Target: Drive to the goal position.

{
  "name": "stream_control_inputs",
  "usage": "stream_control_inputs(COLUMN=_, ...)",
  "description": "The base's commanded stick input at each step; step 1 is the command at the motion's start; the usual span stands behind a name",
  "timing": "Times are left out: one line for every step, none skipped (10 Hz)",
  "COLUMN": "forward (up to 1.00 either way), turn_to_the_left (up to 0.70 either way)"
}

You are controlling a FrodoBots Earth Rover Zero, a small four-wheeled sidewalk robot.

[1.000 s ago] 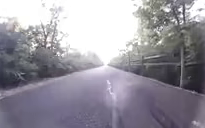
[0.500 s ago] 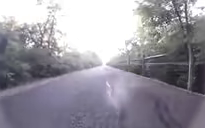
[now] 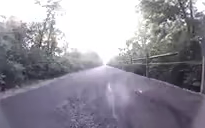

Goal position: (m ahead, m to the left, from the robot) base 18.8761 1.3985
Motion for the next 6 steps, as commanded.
stream_control_inputs(forward=1.0, turn_to_the_left=0.0)
stream_control_inputs(forward=1.0, turn_to_the_left=0.0)
stream_control_inputs(forward=1.0, turn_to_the_left=0.0)
stream_control_inputs(forward=1.0, turn_to_the_left=0.0)
stream_control_inputs(forward=1.0, turn_to_the_left=0.0)
stream_control_inputs(forward=1.0, turn_to_the_left=0.0)
